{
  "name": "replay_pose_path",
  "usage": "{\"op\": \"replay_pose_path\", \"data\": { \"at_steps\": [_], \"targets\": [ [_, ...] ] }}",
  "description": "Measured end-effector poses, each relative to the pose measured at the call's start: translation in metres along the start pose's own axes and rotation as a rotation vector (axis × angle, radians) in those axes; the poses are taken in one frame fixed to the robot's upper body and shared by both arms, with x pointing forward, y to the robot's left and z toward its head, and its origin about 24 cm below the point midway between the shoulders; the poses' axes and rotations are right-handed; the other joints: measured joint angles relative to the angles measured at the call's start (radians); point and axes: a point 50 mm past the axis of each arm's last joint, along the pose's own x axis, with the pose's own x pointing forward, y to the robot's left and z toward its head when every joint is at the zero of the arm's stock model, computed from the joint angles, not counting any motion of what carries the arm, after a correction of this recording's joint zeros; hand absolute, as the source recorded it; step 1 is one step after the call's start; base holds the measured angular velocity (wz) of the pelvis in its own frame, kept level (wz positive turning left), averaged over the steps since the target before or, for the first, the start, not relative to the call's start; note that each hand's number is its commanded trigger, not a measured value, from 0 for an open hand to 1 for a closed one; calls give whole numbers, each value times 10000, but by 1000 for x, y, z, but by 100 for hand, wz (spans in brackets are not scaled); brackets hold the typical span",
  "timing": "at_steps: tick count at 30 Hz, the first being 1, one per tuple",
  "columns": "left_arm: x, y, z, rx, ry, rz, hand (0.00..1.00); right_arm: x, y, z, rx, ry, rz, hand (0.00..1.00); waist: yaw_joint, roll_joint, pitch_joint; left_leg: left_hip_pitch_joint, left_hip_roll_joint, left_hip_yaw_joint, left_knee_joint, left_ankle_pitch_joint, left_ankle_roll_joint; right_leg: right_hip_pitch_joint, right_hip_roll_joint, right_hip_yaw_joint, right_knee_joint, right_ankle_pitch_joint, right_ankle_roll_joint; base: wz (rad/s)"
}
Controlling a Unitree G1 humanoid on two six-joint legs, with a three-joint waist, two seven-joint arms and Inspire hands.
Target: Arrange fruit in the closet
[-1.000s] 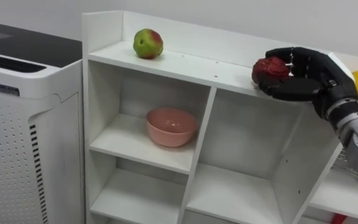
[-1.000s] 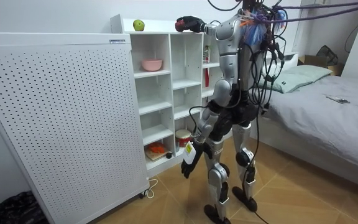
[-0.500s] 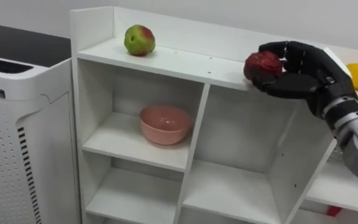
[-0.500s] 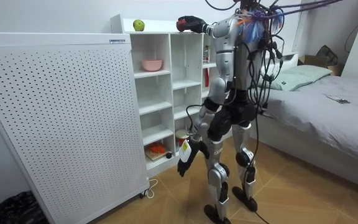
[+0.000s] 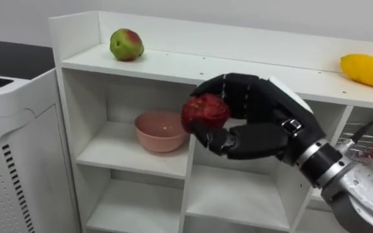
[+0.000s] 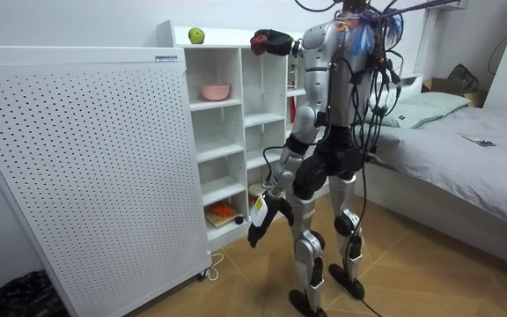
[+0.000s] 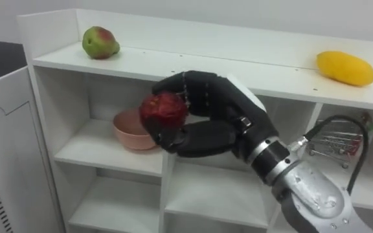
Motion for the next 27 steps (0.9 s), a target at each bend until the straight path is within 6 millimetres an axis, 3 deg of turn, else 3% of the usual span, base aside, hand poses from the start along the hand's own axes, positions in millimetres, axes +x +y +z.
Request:
{"op": "replay_pose_path", "data": {
  "at_steps": [4, 6, 9, 11, 13, 15, 18, 24, 27],
  "targets": [
    [0, 1, 3, -15, -94, 180, 0, -1, 12, -11, 1597, -119, 201, 100, 53, -53, -30, -259, 14, 11, 117, 1, -1, -183, 7, -32, 17, 31, -51, 3],
    [0, -1, 4, -129, -79, 147, 0, -3, 21, -30, 2365, 419, 249, 100, 46, -51, -28, -386, 12, -5, 189, 2, 0, -299, -9, -54, 91, 31, -51, 3],
    [0, -3, 15, 37, -349, 51, 0, -15, 27, -78, 3408, 2126, -60, 100, 38, 34, 31, -921, 20, -63, 564, 1, 2, -747, -55, -251, 382, 31, -51, 11],
    [1, -3, 29, 34, -760, 4, 0, -27, 22, -112, 4238, 3404, -967, 100, 13, 150, 108, -1673, 38, -24, 1062, 1, 6, -1398, -106, -414, 730, 31, -51, 19],
    [1, 0, 39, -9, -949, 45, 0, -36, 20, -131, 4747, 4088, -1608, 100, 98, 344, 223, -2197, 62, -21, 1306, 31, 55, -1921, -119, -446, 966, 49, -81, 4],
    [1, -2, 46, -55, -1046, 116, 0, -50, 23, -158, 5724, 5018, -2446, 100, 106, 653, 218, -2760, 61, -28, 1526, 68, 112, -2563, -181, -521, 1391, 45, -84, 0],
    [-1, -8, 54, -115, -1268, -47, 0, -68, 26, -181, 7235, 5683, -3557, 100, 105, 879, 215, -3346, -9, -20, 1692, 162, 176, -3304, -315, -517, 1925, -33, -109, 1],
    [-2, -8, 64, -291, -1591, -86, 0, -97, 11, -204, 10244, 5401, -6768, 100, 142, 974, 277, -4792, -105, -16, 2372, 199, 225, -4875, -542, -485, 3031, -235, -177, 1],
    [-2, -7, 66, -545, -1605, 44, 0, -100, -1, -206, 11542, 4526, -8203, 100, 183, 1000, 339, -5650, -115, 54, 2843, 197, 237, -5861, -645, -417, 3701, -320, -241, -5]
  ]
}}
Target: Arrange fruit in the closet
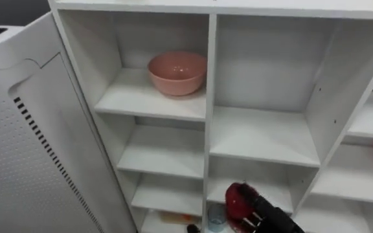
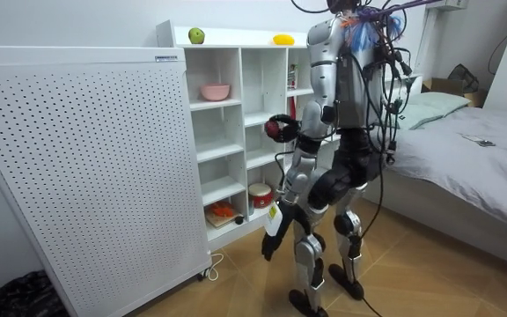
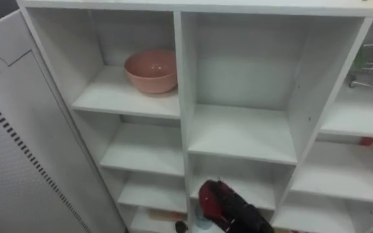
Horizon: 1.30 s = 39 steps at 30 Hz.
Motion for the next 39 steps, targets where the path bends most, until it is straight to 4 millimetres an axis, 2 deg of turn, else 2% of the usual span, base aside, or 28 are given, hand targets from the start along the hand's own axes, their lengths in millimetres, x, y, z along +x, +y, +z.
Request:
{"op": "replay_pose_path", "data": {
  "at_steps": [4, 6, 9, 14, 17, 22, 24, 28, 29, 30, 31, 33, 35, 39],
  "targets": [
    [0, -2, 5, -150, -108, 58, 0, 4, -5, 4, 1301, -267, -549, 100, 69, 30, 110, -744, -5, 29, 363, -14, -2, -860, -76, 74, 561, -136, -123, -1],
    [-1, -7, 14, 4, -370, -37, 0, 10, 1, 14, 2068, -624, -589, 100, 79, 67, 154, -1519, -111, 60, 842, -12, -4, -1749, -297, 120, 1240, -429, -182, 7],
    [-2, -9, 21, -151, -610, -115, 0, 16, 9, 29, 2678, -1103, -526, 100, 81, 84, 163, -2332, -190, 80, 1300, -17, -1, -2638, -474, 171, 1981, -673, -226, 18],
    [-3, -11, 25, -477, -685, -244, 0, 20, 18, 52, 3707, -1744, -304, 100, 162, 84, 169, -3125, -312, 81, 1987, -92, -22, -3462, -748, 221, 2899, -1015, -314, 13],
    [-3, -10, 32, -365, -892, -233, 0, 20, 20, 65, 3964, -2143, -261, 100, 345, 79, 172, -3515, -298, 97, 2273, -141, -35, -3863, -779, 235, 3150, -1077, -366, 2],
    [-3, -11, 39, -430, -1106, -317, 0, 22, 30, 80, 4318, -2531, -197, 100, 340, 77, 177, -4047, -273, 111, 2669, -296, -37, -4361, -904, 214, 3528, -1180, -427, -1],
    [-3, -10, 43, -433, -1259, -277, 0, 23, 38, 94, 4212, -2781, -73, 100, 355, 76, 178, -4251, -278, 164, 2812, -323, 0, -4586, -912, 225, 3666, -1196, -420, 0],
    [-5, -9, 47, -523, -1512, -227, 0, 23, 46, 109, 4384, -3193, 8, 100, 440, 78, 176, -4342, -287, 184, 2868, -350, 37, -4656, -915, 198, 3667, -1199, -410, 0],
    [-5, -8, 48, -553, -1615, -200, 0, 23, 49, 112, 4393, -3297, 32, 93, 468, 81, 174, -4414, -279, 183, 2987, -380, 43, -4717, -914, 196, 3695, -1202, -405, -4],
    [-6, -7, 49, -580, -1691, -177, 0, 23, 52, 116, 4411, -3381, 84, 53, 519, 82, 173, -4524, -271, 196, 3112, -434, 56, -4829, -924, 201, 3799, -1204, -401, -5],
    [-6, -7, 49, -583, -1709, -169, 0, 23, 53, 118, 4393, -3425, 85, 0, 553, 86, 170, -4584, -262, 211, 3173, -476, 63, -4887, -930, 213, 3876, -1209, -393, -4],
    [-6, -6, 50, -582, -1737, -141, 0, 22, 52, 123, 4339, -3551, -1, 0, 628, 102, 160, -4722, -252, 251, 3344, -575, 99, -5022, -965, 248, 4075, -1260, -354, 0],
    [-6, -6, 48, -566, -1682, -62, 0, 21, 54, 125, 4351, -3615, -102, 0, 655, 110, 155, -4809, -305, 326, 3516, -663, 145, -5159, -1120, 267, 4336, -1389, -342, 0],
    [-6, -5, 46, -559, -1668, -2, 0, 22, 61, 132, 4417, -3822, -160, 0, 790, 146, 132, -4822, -319, 508, 3580, -688, 189, -5296, -1294, 313, 4523, -1454, -311, -4]
  ]
}}
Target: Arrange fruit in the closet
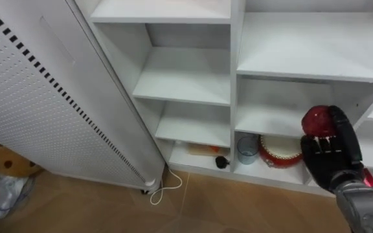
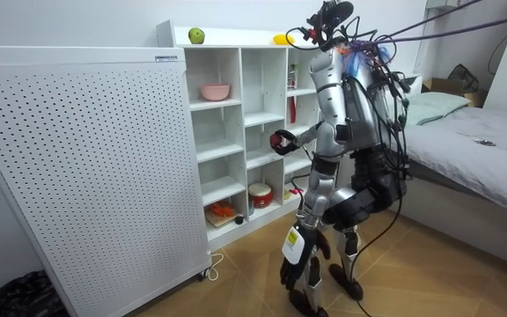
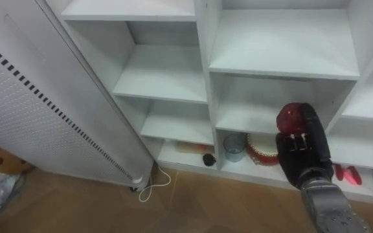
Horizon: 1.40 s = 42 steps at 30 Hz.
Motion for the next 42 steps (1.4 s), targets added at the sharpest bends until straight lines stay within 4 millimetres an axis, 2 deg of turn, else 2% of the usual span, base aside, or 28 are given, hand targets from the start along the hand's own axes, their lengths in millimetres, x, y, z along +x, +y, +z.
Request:
{"op": "replay_pose_path", "data": {
  "at_steps": [6, 10, 15, 22, 28, 35, 38, 42],
  "targets": [
    [-1, 1, -4, 2, 13, 71, 0, 2, 8, 3, 165, -171, 101, 0, 93, 13, -9, 9, -8, 6, 68, -2, 2, 4, -4, 10, 87, -7, -12, 1],
    [-1, 3, -6, 30, 57, 89, 0, 2, 10, 8, 212, -381, 117, 0, 96, 13, -9, 13, 18, 89, 112, -6, 7, -8, -119, 5, 165, -82, -35, 1],
    [-2, 3, -8, 41, 91, 55, 0, 2, 22, 11, 200, -482, 541, 0, 89, 27, -24, 56, 46, 152, 100, -5, 9, 24, -120, -29, 163, -83, -39, 0],
    [-2, 3, -8, 41, 105, 46, 0, 2, 23, 13, 173, -519, 567, 0, 92, 35, -29, 87, 60, 199, 92, -7, 13, 33, -128, -48, 158, -82, -41, 0],
    [-3, 1, -16, 78, 270, -1, 0, 2, 21, 13, 137, -494, 509, 0, 86, 144, -100, 379, 167, 199, 14, -12, 18, 389, -95, -113, -35, -31, -65, -2],
    [-5, 0, -25, 114, 438, -399, 0, -3, -17, 17, -540, -562, -270, 0, 40, 167, -95, 1066, 204, 215, -348, -5, 6, 1131, 74, -248, -437, -10, -30, 0],
    [-6, 1, -29, 153, 471, -592, 0, -10, -49, 19, -914, -391, -1083, 0, 35, 229, -89, 1347, 376, 220, -513, -6, -3, 1559, 265, -377, -837, 50, 21, 0],
    [-6, 1, -37, 237, 804, -805, 0, -27, -97, 24, -2112, -123, -2479, 0, 28, 261, -74, 1984, 384, 221, -1171, 60, -30, 2221, 409, -451, -1546, 258, 119, -3]
  ]
}}
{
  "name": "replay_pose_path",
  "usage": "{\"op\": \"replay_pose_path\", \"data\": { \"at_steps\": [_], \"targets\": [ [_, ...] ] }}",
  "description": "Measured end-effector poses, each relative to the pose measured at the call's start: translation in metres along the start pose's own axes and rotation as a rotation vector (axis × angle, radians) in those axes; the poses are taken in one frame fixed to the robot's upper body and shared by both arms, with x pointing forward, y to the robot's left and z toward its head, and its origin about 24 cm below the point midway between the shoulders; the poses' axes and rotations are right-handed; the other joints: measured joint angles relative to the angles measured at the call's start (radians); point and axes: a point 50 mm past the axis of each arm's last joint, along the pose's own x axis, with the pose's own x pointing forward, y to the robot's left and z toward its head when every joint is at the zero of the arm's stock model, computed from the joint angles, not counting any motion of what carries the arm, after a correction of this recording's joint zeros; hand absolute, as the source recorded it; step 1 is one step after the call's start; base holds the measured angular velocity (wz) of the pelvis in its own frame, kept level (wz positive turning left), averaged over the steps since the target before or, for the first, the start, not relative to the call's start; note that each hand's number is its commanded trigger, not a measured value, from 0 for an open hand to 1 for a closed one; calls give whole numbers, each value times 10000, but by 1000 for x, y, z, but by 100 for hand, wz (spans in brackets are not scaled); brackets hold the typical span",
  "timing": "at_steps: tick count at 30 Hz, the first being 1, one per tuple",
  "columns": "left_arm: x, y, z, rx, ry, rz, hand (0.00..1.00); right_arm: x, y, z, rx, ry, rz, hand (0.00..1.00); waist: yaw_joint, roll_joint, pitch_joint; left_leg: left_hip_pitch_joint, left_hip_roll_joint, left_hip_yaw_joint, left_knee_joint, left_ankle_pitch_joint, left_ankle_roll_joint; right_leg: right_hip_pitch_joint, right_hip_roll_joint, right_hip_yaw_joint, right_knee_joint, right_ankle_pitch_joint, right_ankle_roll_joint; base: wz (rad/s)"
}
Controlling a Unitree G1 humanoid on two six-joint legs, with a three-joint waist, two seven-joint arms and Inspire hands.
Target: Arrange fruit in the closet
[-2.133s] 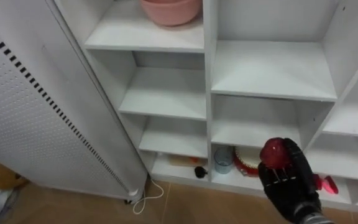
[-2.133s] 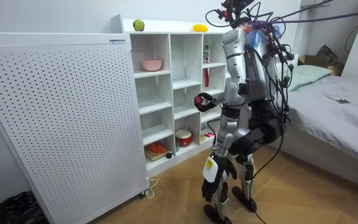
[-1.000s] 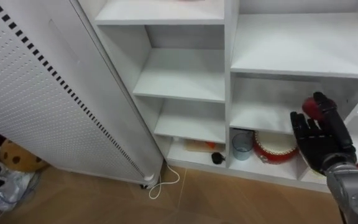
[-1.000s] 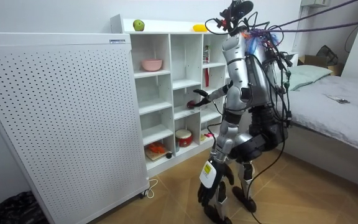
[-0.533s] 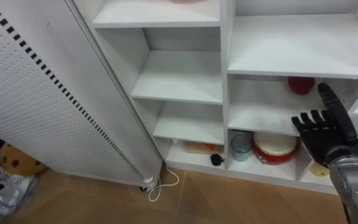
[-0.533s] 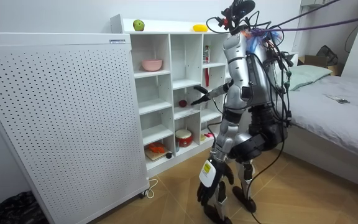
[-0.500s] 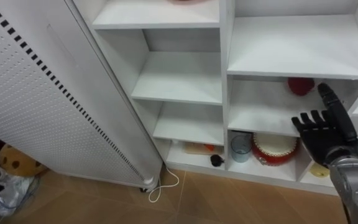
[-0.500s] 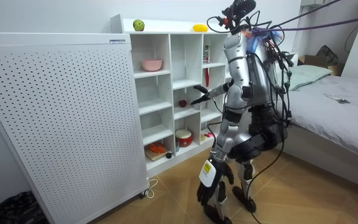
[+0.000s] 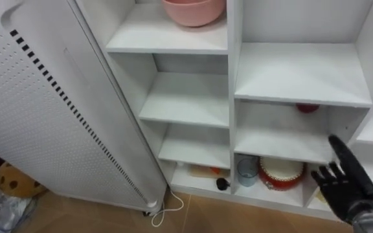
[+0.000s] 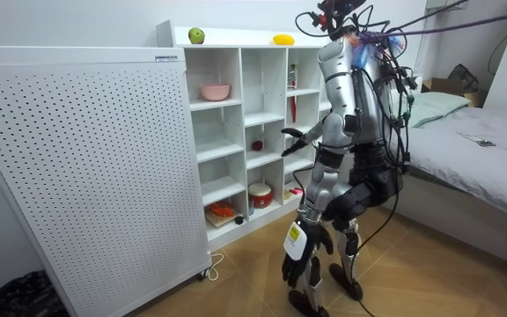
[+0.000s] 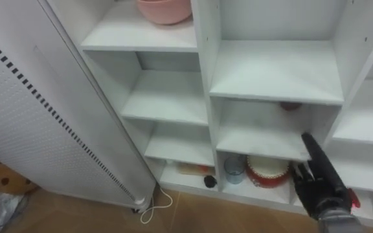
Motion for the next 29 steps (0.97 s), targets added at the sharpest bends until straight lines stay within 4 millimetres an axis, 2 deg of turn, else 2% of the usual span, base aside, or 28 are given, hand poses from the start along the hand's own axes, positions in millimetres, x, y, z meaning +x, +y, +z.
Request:
{"op": "replay_pose_path", "data": {
  "at_steps": [2, 3, 5, 6, 8, 10, 11, 13, 15, 17, 21, 23, 27, 29],
  "targets": [
    [0, 2, -6, -35, 219, -13, 0, -8, -32, -7, -1520, 546, -752, 0, -141, -13, 7, 442, -39, -15, -436, 62, -2, 473, 5, -117, -431, 63, 55, 3],
    [1, 3, -6, -75, 255, -12, 0, -10, -39, -8, -1877, 703, -859, 0, -232, -13, 11, 532, -38, -16, -549, 99, 4, 591, 4, -183, -558, 92, 62, 14],
    [2, 7, -8, -169, 337, 76, 0, -22, -73, -14, -3368, 1371, -1559, 0, -378, -54, 29, 1121, -36, -8, -1040, 248, -5, 1217, 113, -205, -1106, 174, 147, 8],
    [2, 8, -8, -159, 342, 110, 0, -25, -81, -15, -3929, 1616, -1731, 0, -418, -77, 42, 1285, -37, -1, -1156, 249, -8, 1387, 133, -202, -1220, 184, 157, 0],
    [4, 16, -9, -283, 431, 326, 0, -38, -106, -24, -6040, 2735, -2147, 0, -580, -234, 128, 2000, -45, 3, -1687, 296, -76, 2082, 203, -298, -1747, 258, 174, -8],
    [5, 21, -7, -385, 383, 489, 0, -48, -124, -31, -7127, 3503, -2461, 0, -706, -378, 121, 2479, -19, -34, -2096, 352, -141, 2604, 345, -337, -2249, 365, 187, -2],
    [6, 22, -6, -396, 350, 523, 0, -56, -136, -37, -7610, 3975, -2634, 0, -937, -435, 114, 2813, 7, -107, -2318, 415, -163, 3053, 420, -482, -2668, 460, 206, 14],
    [6, 22, -5, -231, 264, 613, 0, -71, -157, -49, -8347, 4838, -2943, 0, -1132, -555, 47, 3428, 56, -196, -2781, 476, -217, 3810, 586, -704, -3376, 701, 225, 7],
    [5, 25, -6, -215, 178, 825, 0, -96, -187, -63, -9508, 6147, -3321, 0, -1168, -811, -121, 4242, 148, -46, -3342, 493, -245, 4679, 805, -684, -4115, 910, 284, -10],
    [5, 24, -7, -111, 131, 1045, 0, -116, -206, -72, -10490, 7192, -3509, 0, -1212, -937, -212, 4903, 158, -28, -3740, 499, -256, 5414, 948, -685, -4734, 1066, 351, -7],
    [3, 20, -13, -436, 266, 1188, 0, -146, -230, -89, -11469, 8591, -3676, 0, -1395, -1042, -285, 6166, 114, 62, -4423, 508, -274, 6722, 1054, -669, -5605, 1244, 465, -6],
    [2, 18, -17, -823, 381, 1239, 0, -161, -239, -101, -11625, 9192, -3599, 0, -1619, -1113, -323, 6736, 90, 74, -4671, 508, -284, 7304, 1081, -698, -5887, 1265, 501, 0],
    [1, 9, -18, -1490, 396, 1181, 0, -173, -246, -107, -12078, 9669, -3477, 0, -1715, -1081, -322, 7360, 51, 109, -4942, 522, -302, 7910, 1114, -649, -6189, 1356, 546, -6],
    [-1, 4, -23, -1934, 586, 1190, 0, -174, -247, -108, -12200, 9645, -3429, 0, -1713, -1047, -320, 7658, 68, 260, -5036, 517, -306, 8106, 1145, -453, -6214, 1371, 564, -16]
  ]
}}
